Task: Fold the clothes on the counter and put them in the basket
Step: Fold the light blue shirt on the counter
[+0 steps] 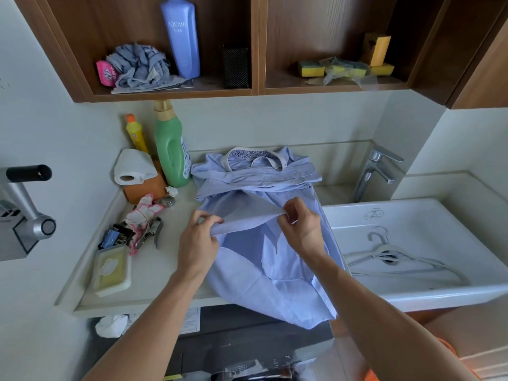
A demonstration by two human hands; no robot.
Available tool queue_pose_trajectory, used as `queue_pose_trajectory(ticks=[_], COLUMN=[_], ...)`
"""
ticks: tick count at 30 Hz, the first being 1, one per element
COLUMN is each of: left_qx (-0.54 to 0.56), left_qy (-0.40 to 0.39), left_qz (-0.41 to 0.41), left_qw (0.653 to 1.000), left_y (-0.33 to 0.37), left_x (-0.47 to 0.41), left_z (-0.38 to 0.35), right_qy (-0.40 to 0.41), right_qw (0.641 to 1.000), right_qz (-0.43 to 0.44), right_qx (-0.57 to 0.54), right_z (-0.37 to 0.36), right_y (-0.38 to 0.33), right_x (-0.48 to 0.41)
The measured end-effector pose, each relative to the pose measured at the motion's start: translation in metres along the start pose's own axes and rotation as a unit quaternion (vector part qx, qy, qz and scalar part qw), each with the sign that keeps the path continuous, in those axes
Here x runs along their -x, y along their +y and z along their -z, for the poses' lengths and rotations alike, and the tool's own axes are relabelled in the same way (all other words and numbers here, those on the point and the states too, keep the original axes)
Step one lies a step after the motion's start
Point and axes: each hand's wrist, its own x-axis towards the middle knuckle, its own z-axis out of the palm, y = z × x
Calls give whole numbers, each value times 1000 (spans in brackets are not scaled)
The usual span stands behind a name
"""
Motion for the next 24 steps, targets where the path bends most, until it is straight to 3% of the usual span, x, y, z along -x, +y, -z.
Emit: queue_pose_trajectory(ticks=[3,5,6,7,8,9,10,11,12,14,16,18,20,22,24], left_qx=[67,99,73,-3,-90,-152,-158,-114,-42,58,22,-76,-162,-161,-155], left_qy=[13,-70,-169,-303,-443,-553,-617,-624,-585,-421,-300,-313,-393,-435,-408], left_qz=[-62,-75,-56,-27,3,34,67,88,102,97,57,37,48,91,116], left_qw=[996,990,981,953,892,819,768,768,803,900,952,946,904,881,892], left_y=[8,19,25,29,34,34,32,29,23,10,0,-7,-9,-5,-2], left_x=[-8,-13,-16,-18,-20,-21,-20,-20,-22,-23,-26,-21,-20,-31,-49], left_z=[7,12,15,18,21,23,21,18,10,-13,-39,-65,-86,-94,-97], right_qy=[-65,-243,-352,-454,-532,-578,-591,-575,-543,-478,-425,-384,-385,-436,-495], right_qw=[996,969,935,890,844,810,800,813,835,875,902,920,915,882,851], right_qz=[-38,-45,-39,-29,-23,-23,-29,-36,-41,-36,-7,24,53,80,87], right_qx=[-43,-28,1,36,70,92,95,87,75,70,78,79,109,158,152], right_z=[-12,-27,-33,-37,-38,-37,-35,-33,-31,-31,-38,-50,-64,-76,-86], right_y=[8,12,13,13,14,15,17,21,23,29,35,40,51,65,74], right_x=[22,40,47,51,53,51,46,41,33,17,2,-8,-16,-25,-37])
